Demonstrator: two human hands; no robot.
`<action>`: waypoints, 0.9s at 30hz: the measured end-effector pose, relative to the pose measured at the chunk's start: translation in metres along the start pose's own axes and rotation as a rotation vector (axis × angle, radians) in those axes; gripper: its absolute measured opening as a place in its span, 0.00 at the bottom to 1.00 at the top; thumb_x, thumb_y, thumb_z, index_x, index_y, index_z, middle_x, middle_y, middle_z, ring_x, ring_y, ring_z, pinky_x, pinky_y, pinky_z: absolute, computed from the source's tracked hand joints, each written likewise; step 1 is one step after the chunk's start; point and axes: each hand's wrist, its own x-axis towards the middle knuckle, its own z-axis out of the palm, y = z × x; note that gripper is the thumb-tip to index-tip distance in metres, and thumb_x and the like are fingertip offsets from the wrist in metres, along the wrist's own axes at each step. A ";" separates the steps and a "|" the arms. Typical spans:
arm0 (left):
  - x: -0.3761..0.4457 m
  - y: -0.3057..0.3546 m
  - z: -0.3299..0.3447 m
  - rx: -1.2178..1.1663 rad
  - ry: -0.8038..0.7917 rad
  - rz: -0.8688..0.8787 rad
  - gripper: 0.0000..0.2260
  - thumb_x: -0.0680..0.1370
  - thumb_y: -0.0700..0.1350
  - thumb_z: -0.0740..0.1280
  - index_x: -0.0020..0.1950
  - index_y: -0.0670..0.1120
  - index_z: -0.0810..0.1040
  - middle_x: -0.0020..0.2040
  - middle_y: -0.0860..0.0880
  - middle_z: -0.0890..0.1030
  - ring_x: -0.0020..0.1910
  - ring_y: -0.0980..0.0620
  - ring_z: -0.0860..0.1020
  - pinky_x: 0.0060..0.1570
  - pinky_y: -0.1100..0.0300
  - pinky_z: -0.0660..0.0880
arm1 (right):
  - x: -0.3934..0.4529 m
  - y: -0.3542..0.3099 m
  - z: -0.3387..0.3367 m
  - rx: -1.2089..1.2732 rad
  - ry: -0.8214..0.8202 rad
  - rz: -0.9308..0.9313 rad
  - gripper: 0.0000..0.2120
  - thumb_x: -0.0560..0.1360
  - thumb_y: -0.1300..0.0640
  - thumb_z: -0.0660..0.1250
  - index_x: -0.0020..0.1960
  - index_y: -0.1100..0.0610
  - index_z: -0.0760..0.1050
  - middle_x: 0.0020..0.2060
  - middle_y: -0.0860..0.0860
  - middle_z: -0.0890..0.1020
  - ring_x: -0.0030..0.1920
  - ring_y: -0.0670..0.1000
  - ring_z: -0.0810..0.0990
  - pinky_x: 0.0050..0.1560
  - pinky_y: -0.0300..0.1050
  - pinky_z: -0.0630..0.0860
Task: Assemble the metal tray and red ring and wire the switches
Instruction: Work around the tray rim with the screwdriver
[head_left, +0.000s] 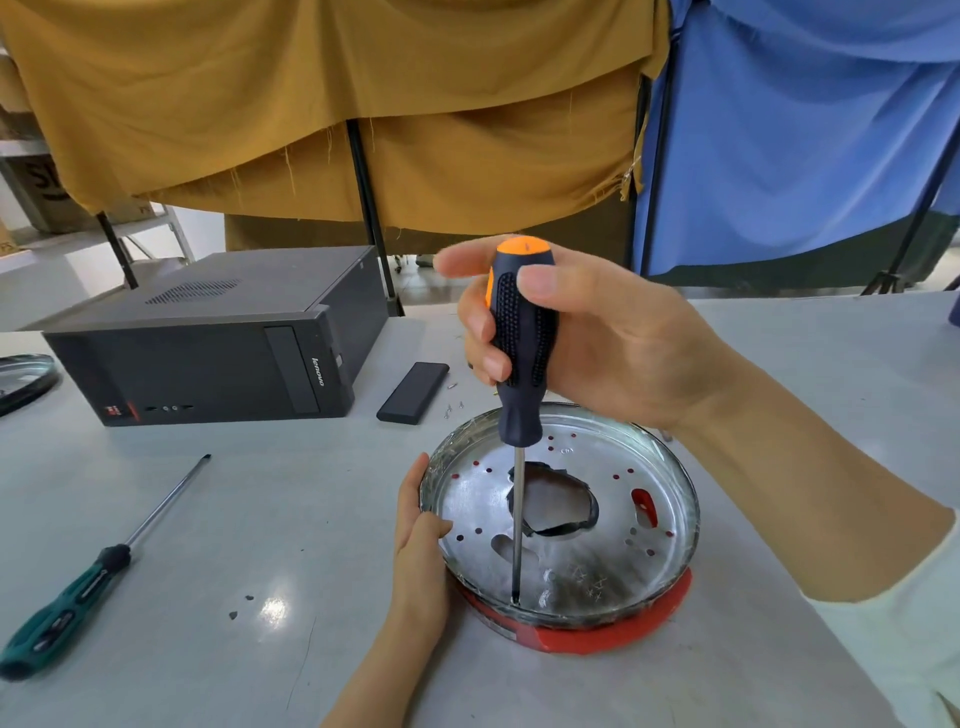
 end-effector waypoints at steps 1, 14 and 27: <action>0.000 0.000 0.000 0.006 0.000 0.002 0.29 0.74 0.27 0.51 0.69 0.49 0.70 0.63 0.51 0.77 0.55 0.63 0.77 0.49 0.71 0.73 | -0.001 0.000 -0.001 -0.015 0.002 -0.002 0.13 0.77 0.59 0.56 0.59 0.61 0.72 0.40 0.53 0.75 0.38 0.52 0.74 0.45 0.45 0.72; 0.000 0.001 0.001 0.032 0.007 0.014 0.29 0.74 0.28 0.51 0.69 0.50 0.69 0.67 0.48 0.75 0.65 0.51 0.73 0.57 0.63 0.70 | 0.003 0.006 0.010 -0.093 0.130 -0.067 0.07 0.77 0.59 0.59 0.54 0.58 0.68 0.33 0.53 0.74 0.30 0.50 0.71 0.38 0.44 0.71; -0.001 0.003 0.001 0.021 0.006 -0.014 0.27 0.73 0.32 0.54 0.69 0.52 0.69 0.67 0.47 0.75 0.66 0.48 0.72 0.65 0.53 0.69 | 0.004 0.005 0.013 -0.188 0.173 -0.120 0.06 0.75 0.63 0.64 0.43 0.58 0.67 0.40 0.55 0.80 0.37 0.57 0.82 0.38 0.48 0.77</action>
